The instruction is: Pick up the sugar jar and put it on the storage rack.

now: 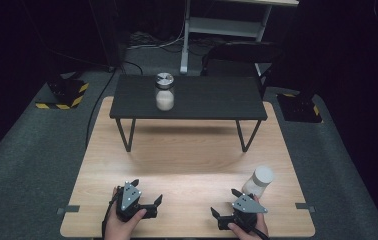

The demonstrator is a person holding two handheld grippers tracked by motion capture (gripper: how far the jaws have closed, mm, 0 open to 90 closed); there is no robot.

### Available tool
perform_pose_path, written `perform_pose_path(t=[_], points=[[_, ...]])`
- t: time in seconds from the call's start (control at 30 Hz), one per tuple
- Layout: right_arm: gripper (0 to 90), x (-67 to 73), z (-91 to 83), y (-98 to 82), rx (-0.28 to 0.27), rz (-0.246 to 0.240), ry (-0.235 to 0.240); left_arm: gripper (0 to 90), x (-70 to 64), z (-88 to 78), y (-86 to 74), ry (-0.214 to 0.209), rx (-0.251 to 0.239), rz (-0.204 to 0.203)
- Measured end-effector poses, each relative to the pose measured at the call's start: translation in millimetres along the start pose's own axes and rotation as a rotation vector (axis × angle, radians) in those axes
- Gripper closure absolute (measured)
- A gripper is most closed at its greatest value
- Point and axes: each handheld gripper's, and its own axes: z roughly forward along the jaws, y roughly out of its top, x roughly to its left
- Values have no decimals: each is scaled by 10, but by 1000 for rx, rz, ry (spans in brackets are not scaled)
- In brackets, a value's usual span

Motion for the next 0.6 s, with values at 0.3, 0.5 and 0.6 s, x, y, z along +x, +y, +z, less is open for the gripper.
perform_pose_path(t=[0.3, 0.5, 0.6], points=[[6, 21, -11, -6, 0, 4, -6, 6, -38, 54, 6, -20, 24, 47], [6, 25, -18, -13, -3, 0, -4, 7, -21, 75, 38, -27, 43, 27], [6, 24, -18, -14, -3, 1, -4, 6, 3, 70, 29, -30, 38, 12]])
